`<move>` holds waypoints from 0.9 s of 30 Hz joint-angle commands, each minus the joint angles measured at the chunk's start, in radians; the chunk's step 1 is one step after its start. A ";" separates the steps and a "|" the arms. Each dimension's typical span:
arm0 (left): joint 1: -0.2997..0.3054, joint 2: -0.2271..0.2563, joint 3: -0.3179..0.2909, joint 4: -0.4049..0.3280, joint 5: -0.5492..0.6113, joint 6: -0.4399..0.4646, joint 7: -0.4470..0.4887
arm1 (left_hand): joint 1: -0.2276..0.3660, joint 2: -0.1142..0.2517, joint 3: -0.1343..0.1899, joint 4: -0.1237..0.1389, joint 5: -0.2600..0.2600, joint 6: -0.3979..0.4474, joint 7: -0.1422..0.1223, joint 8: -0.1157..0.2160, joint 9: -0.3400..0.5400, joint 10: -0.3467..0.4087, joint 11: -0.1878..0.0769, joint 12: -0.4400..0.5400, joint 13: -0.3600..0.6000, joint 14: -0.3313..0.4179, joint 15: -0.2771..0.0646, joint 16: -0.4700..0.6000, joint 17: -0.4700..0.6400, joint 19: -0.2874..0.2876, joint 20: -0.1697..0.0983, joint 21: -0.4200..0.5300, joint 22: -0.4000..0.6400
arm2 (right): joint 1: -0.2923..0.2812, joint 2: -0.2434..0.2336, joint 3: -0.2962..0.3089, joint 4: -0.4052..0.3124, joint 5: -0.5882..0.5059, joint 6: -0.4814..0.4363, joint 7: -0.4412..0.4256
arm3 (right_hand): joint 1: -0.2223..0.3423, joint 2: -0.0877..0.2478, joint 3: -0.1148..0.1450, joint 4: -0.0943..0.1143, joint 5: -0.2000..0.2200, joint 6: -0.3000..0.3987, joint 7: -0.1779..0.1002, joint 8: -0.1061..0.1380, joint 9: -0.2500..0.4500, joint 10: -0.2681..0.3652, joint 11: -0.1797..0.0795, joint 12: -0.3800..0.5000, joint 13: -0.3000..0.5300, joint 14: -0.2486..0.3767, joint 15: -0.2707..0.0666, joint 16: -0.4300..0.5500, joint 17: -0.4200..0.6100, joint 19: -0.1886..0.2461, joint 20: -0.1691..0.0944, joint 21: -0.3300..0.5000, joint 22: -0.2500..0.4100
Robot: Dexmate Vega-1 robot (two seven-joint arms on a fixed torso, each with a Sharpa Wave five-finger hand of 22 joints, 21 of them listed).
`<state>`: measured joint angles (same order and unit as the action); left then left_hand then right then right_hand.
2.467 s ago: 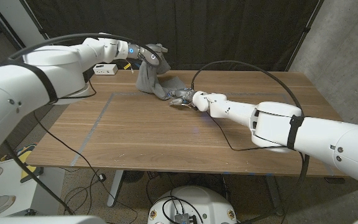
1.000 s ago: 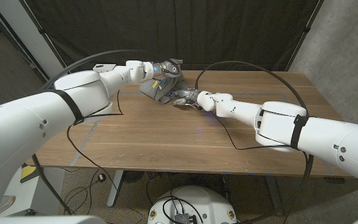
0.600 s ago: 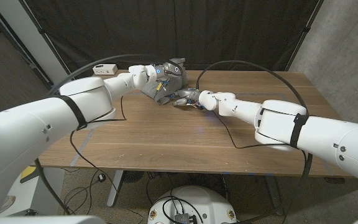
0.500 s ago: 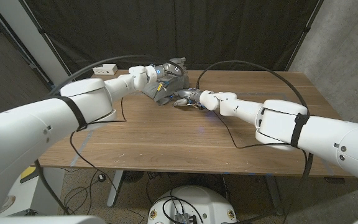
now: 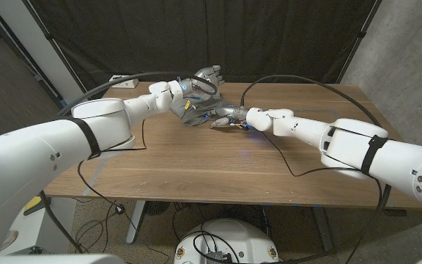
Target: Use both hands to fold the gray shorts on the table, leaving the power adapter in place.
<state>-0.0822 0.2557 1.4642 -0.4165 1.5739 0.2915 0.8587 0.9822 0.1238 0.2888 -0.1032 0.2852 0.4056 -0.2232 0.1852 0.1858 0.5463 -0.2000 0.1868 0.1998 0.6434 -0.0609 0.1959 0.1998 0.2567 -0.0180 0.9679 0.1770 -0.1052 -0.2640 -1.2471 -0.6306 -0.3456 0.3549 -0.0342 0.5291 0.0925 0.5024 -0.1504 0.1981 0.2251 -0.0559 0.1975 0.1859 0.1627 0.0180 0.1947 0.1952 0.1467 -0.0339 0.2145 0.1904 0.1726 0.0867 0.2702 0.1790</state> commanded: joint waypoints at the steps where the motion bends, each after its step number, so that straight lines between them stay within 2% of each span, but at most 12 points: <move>1: 0.011 -0.021 0.066 0.071 -0.135 0.095 0.142 | -0.002 0.008 0.013 -0.004 0.002 -0.001 0.002 0.006 0.002 0.005 -0.003 0.010 0.003 -0.008 -0.164 0.003 0.001 -0.003 0.001 -0.003 0.003 | -0.107 -0.186 0.161 -0.461 -0.072 -0.160 0.030 | -0.007 0.000 0.007 0.001 0.001 0.015 -0.002 0.001 -0.001 0.014 0.003 0.009 -0.001 0.012 0.000 0.002 -0.001 0.037 0.028 -0.003 -0.002; 3: 0.011 -0.024 0.076 0.079 -0.156 0.104 0.160 | -0.003 0.007 0.015 -0.006 0.001 -0.001 0.001 0.006 0.002 0.005 -0.003 0.011 0.003 -0.008 -0.164 0.003 0.001 -0.003 0.000 -0.004 0.003 | -0.122 -0.195 0.179 -0.488 -0.085 -0.176 0.030 | -0.008 0.000 0.007 0.001 0.001 0.017 -0.002 0.002 -0.001 0.016 0.003 0.009 -0.001 0.014 0.001 0.002 -0.001 0.039 0.027 -0.003 -0.002; 5: 0.016 -0.019 0.079 0.078 -0.183 0.127 0.203 | -0.004 0.006 0.016 -0.007 0.000 0.000 0.001 0.007 0.002 0.006 -0.003 0.011 0.003 -0.009 -0.164 0.003 0.001 -0.003 0.001 -0.004 0.003 | -0.149 -0.229 0.205 -0.569 -0.105 -0.212 0.030 | -0.009 -0.001 0.008 0.000 0.001 0.024 -0.002 0.003 -0.001 0.022 0.003 0.011 -0.001 0.020 0.000 0.003 -0.001 0.048 0.027 -0.002 -0.002; 9: 0.019 -0.010 0.097 0.075 -0.228 0.158 0.258 | -0.007 0.003 0.018 -0.008 -0.001 0.003 0.002 0.008 0.002 0.009 -0.003 0.013 0.003 -0.010 -0.164 0.003 0.000 -0.005 0.002 -0.006 0.003 | -0.183 -0.259 0.241 -0.653 -0.134 -0.267 0.044 | -0.012 -0.002 0.011 0.000 0.000 0.034 -0.001 0.005 -0.001 0.035 0.007 0.014 -0.001 0.044 -0.004 0.009 -0.001 0.066 0.030 0.001 -0.001; 11: 0.026 0.015 0.088 0.033 -0.227 0.184 0.258 | -0.007 0.003 0.019 -0.009 -0.002 0.005 0.002 0.009 0.002 0.010 -0.003 0.013 0.002 -0.011 -0.164 0.003 0.000 -0.005 0.002 -0.007 0.003 | -0.199 -0.268 0.260 -0.676 -0.140 -0.283 0.043 | -0.013 -0.003 0.012 -0.001 0.000 0.038 -0.001 0.006 -0.001 0.039 0.006 0.015 -0.001 0.050 -0.004 0.010 -0.001 0.072 0.029 0.002 -0.001; 14: 0.040 0.050 0.049 -0.025 -0.200 0.211 0.258 | -0.009 0.000 0.020 -0.011 -0.003 0.007 0.002 0.009 0.002 0.011 -0.003 0.013 0.002 -0.011 -0.164 0.003 0.000 -0.005 0.002 -0.008 0.003 | -0.225 -0.283 0.289 -0.719 -0.146 -0.327 0.050 | -0.014 -0.004 0.013 -0.001 0.000 0.044 -0.002 0.007 -0.001 0.046 0.007 0.016 -0.001 0.058 -0.006 0.012 -0.001 0.077 0.029 0.002 -0.001; 16: 0.053 0.071 0.013 -0.060 -0.179 0.224 0.258 | -0.010 -0.002 0.020 -0.012 -0.003 0.007 0.002 0.010 0.002 0.012 -0.003 0.013 0.002 -0.012 -0.164 0.003 0.000 -0.006 0.002 -0.009 0.003 | -0.239 -0.293 0.303 -0.750 -0.158 -0.357 0.052 | -0.015 -0.005 0.014 -0.001 0.000 0.048 -0.001 0.007 -0.001 0.046 -0.001 0.016 -0.001 0.059 -0.006 0.011 -0.001 0.079 0.030 0.002 -0.001; 21: 0.090 0.120 -0.078 -0.145 -0.142 0.239 0.258 | -0.016 -0.009 0.019 -0.013 -0.005 0.012 0.002 0.011 0.002 0.014 -0.002 0.014 0.002 -0.014 -0.163 0.003 -0.001 -0.005 0.003 -0.011 0.002 | -0.270 -0.315 0.344 -0.817 -0.176 -0.412 0.044 | -0.016 -0.007 0.016 -0.002 0.000 0.050 -0.001 0.007 -0.001 0.048 0.004 0.015 -0.001 0.061 -0.006 0.010 -0.001 0.080 0.029 0.000 -0.001; 27: 0.151 0.177 -0.196 -0.256 -0.134 0.253 0.258 | -0.032 -0.022 0.016 -0.012 -0.007 0.020 0.002 0.013 0.002 0.013 -0.002 0.014 0.002 -0.015 -0.161 0.004 -0.001 -0.005 0.004 -0.015 0.002 | -0.283 -0.312 0.377 -0.826 -0.173 -0.441 0.030 | -0.017 -0.008 0.017 -0.003 0.000 0.052 -0.002 0.007 -0.001 0.050 0.003 0.015 -0.001 0.062 -0.008 0.009 -0.001 0.083 0.029 0.000 -0.001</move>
<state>-0.0091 0.3440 1.4265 -0.5125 1.4171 0.5015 1.0976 0.9635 0.1052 0.3001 -0.1144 0.2808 0.4133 -0.2232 0.1925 0.1860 0.5502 -0.2037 0.1937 0.2000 0.6346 -0.0589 0.1961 0.1951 0.2569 -0.0180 0.9584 0.1772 -0.3345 -0.5426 -0.9515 -1.3546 -0.4955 0.0117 0.0099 0.5211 0.0843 0.5133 -0.1540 0.1981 0.2645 -0.0590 0.1975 0.1813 0.2039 0.0233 0.2004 0.1905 0.2020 -0.0357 0.2223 0.1866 0.2487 0.1161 0.2698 0.1767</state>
